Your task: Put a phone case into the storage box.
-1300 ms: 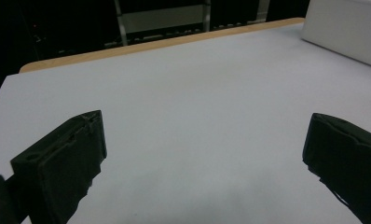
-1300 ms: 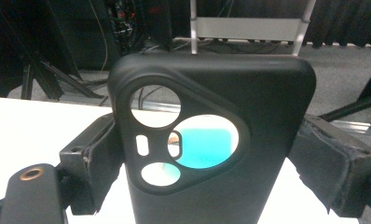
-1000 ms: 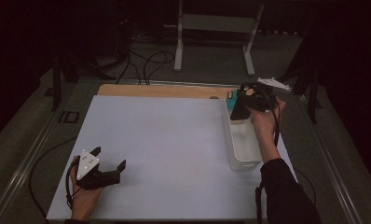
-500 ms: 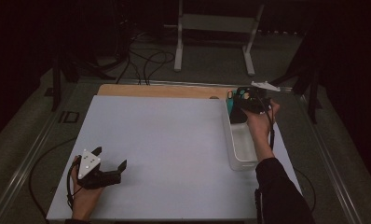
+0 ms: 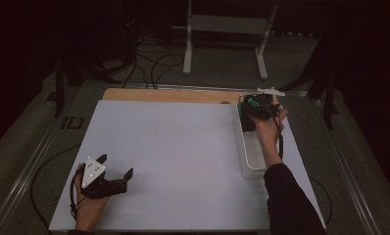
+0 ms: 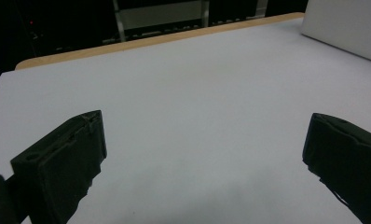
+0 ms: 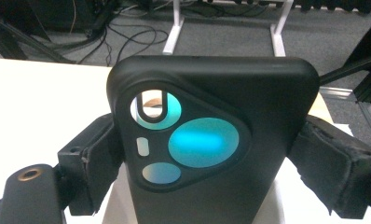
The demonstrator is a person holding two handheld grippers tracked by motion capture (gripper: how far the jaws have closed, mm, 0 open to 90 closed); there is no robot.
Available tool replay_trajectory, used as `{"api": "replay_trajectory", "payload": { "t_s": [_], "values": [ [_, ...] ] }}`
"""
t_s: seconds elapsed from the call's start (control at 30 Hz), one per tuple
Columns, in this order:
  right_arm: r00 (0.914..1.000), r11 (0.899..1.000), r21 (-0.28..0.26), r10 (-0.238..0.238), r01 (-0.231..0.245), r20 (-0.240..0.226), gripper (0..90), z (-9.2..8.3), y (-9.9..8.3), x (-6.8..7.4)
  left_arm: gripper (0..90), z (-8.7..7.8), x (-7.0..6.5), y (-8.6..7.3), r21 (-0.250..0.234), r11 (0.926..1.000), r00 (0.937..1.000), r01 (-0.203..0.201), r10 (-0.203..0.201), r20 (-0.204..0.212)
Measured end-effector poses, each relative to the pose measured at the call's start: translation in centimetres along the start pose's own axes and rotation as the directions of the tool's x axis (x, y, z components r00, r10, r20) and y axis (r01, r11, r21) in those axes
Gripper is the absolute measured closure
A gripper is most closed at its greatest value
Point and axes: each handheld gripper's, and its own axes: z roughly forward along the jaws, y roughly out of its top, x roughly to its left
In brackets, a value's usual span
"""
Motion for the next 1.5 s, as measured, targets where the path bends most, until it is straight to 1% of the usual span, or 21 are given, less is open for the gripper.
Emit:
{"api": "replay_trajectory", "payload": {
  "t_s": [0.07,0.2,0.23,0.5,0.67,0.73,0.77,0.8,0.87,0.9,1.03,1.17,1.23,1.33,1.4,1.5],
  "values": [
    [1.0,1.0,-0.001,-0.005,0.005,0.0,13.3,0.3,-0.1,0.1,0.1,0.0,0.0,0.0,0.0,1.0,1.0,0.002,-0.002,0.0],
    [0.999,0.999,0.01,-0.045,0.045,-0.01,13.1,0.7,0.1,0.5,0.1,0.1,0.0,0.0,0.003,1.0,1.0,0.003,-0.003,0.002],
    [0.9988,0.999,0.012,-0.049,0.049,-0.01,13.1,0.8,0.1,0.5,0.1,0.1,0.0,0.0,0.003,1.0,1.0,0.003,-0.003,0.002],
    [0.999,0.999,0.015,-0.045,0.045,0.005,13.0,1.5,0.4,0.8,0.1,0.1,0.1,0.0,0.002,1.0,1.0,0.006,-0.006,0.001],
    [0.9992,0.999,0.02,-0.039,0.039,0.005,12.7,1.8,0.5,0.8,0.1,0.1,0.0,-0.1,0.003,1.0,1.0,0.004,-0.004,-0.001],
    [0.9998,1.0,0.019,-0.02,0.02,0.003,11.9,1.9,0.5,0.6,0.1,0.1,0.0,-0.1,0.003,1.0,1.0,0.004,-0.004,0.001],
    [1.0,1.0,0.021,-0.004,0.004,-0.007,10.2,2.0,0.5,0.5,0.1,0.1,0.0,-0.1,0.004,1.0,1.0,0.004,-0.004,0.0],
    [0.9995,1.0,0.026,0.017,-0.016,-0.027,8.9,2.0,0.5,0.4,0.2,0.1,0.0,-0.1,0.004,1.0,1.0,0.003,-0.003,0.001],
    [0.9985,0.999,0.023,0.025,-0.024,-0.048,8.1,2.0,0.5,0.2,0.1,0.1,0.0,-0.1,0.003,1.0,1.0,0.003,-0.003,0.001],
    [0.9988,1.0,0.015,0.015,-0.015,-0.047,8.0,2.0,0.5,0.2,0.1,0.1,0.0,-0.1,0.004,1.0,1.0,0.004,-0.004,0.0],
    [0.9987,1.0,-0.01,0.021,-0.022,-0.046,8.0,1.6,0.6,0.1,0.1,0.1,0.0,0.0,0.002,1.0,1.0,0.004,-0.004,0.0],
    [0.9984,0.999,-0.015,0.029,-0.03,-0.049,8.0,1.2,0.7,0.0,0.1,0.1,0.0,0.0,0.002,1.0,1.0,0.003,-0.003,0.0],
    [0.9984,0.999,-0.02,0.026,-0.027,-0.05,8.0,1.0,0.7,-0.1,0.1,0.1,0.0,0.0,0.003,1.0,1.0,0.003,-0.003,0.0],
    [0.9978,0.999,-0.028,0.029,-0.031,-0.06,8.0,0.4,0.6,-0.1,0.1,0.1,0.1,0.0,0.003,1.0,1.0,0.005,-0.005,-0.001],
    [0.9967,0.999,-0.028,0.03,-0.033,-0.075,8.1,0.1,0.5,-0.1,0.1,0.1,0.0,0.0,0.003,1.0,1.0,0.005,-0.005,-0.001],
    [0.9953,0.999,-0.025,0.017,-0.02,-0.095,8.1,-0.5,0.3,0.1,0.1,0.1,0.0,0.0,0.005,1.0,1.0,0.004,-0.004,0.0]
  ]
}}
